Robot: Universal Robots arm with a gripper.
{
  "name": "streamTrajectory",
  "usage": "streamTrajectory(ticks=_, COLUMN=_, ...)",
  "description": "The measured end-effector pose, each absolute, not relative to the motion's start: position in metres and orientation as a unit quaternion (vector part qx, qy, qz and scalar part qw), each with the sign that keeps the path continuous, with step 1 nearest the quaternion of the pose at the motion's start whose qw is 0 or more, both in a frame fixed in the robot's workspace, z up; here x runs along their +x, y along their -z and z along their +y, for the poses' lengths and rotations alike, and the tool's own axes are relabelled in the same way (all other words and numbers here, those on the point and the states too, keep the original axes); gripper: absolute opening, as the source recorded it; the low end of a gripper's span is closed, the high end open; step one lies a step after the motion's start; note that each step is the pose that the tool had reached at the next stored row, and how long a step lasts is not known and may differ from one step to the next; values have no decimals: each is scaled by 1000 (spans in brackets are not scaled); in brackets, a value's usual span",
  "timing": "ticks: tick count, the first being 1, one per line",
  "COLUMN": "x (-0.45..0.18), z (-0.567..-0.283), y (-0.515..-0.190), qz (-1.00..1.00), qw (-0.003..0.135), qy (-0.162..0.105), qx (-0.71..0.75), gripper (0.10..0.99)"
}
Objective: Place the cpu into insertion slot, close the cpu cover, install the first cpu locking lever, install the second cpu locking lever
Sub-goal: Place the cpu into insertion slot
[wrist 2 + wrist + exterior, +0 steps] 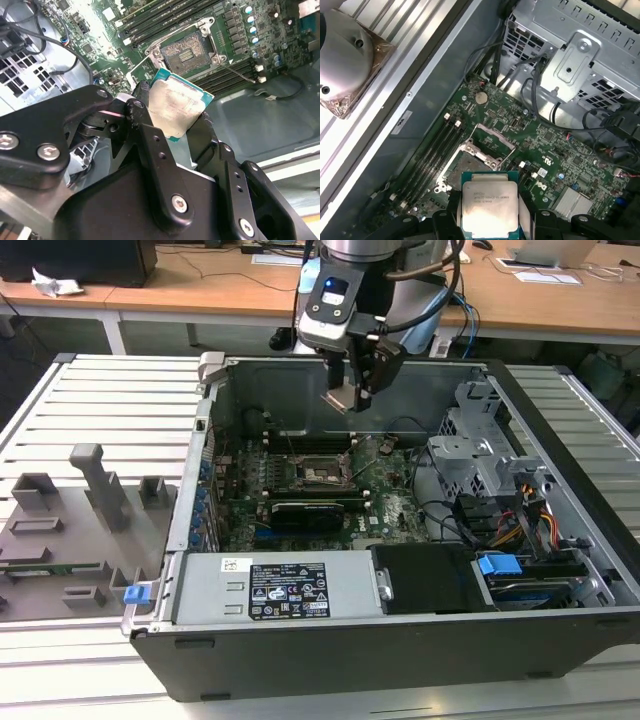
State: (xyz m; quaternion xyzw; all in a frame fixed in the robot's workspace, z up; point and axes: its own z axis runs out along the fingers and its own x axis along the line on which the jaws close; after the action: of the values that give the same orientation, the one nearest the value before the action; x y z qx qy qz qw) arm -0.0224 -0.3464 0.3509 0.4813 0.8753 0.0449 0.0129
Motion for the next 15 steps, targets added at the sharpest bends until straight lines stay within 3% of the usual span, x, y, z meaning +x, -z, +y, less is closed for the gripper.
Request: streamTrajectory(ticks=15, x=-22, z=-346, y=-350, qz=848, qw=15, qy=-44, qx=528, gripper=541)
